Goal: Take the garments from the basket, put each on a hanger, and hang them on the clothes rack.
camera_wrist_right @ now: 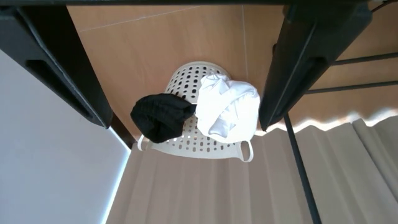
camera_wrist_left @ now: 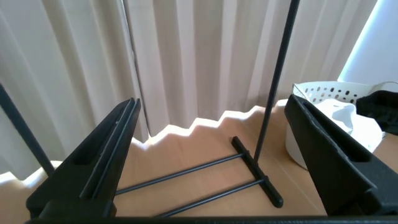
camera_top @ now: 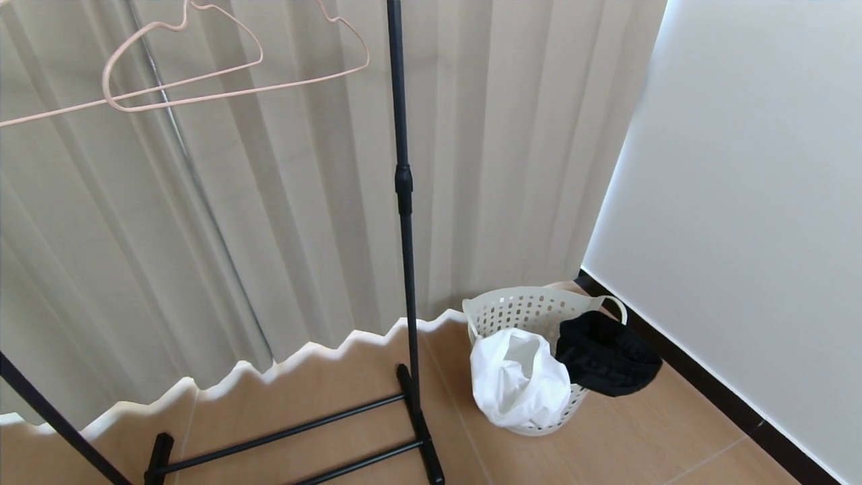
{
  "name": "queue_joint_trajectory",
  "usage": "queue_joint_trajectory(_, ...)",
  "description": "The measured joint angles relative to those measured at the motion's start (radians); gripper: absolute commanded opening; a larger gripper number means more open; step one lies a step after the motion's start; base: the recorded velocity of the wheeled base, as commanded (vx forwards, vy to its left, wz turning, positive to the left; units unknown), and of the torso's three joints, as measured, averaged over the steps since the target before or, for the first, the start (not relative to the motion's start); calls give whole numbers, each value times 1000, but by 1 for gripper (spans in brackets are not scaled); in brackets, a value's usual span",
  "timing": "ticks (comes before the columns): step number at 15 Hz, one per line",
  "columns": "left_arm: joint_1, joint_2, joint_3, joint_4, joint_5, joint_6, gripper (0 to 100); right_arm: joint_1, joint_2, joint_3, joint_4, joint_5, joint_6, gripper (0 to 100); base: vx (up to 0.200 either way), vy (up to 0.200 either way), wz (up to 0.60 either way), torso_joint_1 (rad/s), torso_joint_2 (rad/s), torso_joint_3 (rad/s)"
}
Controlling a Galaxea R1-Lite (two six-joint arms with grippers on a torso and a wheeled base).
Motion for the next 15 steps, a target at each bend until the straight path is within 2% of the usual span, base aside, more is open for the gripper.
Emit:
queue_joint_trajectory(7,0,0,0,0,0,-1,100,0,0,0,1,0,0,100,0,0,0,0,0,0)
queue_joint_trajectory(15,0,0,0,1,-2,-1,100,0,0,0,1,0,1,100,0,0,0,4,2,-170)
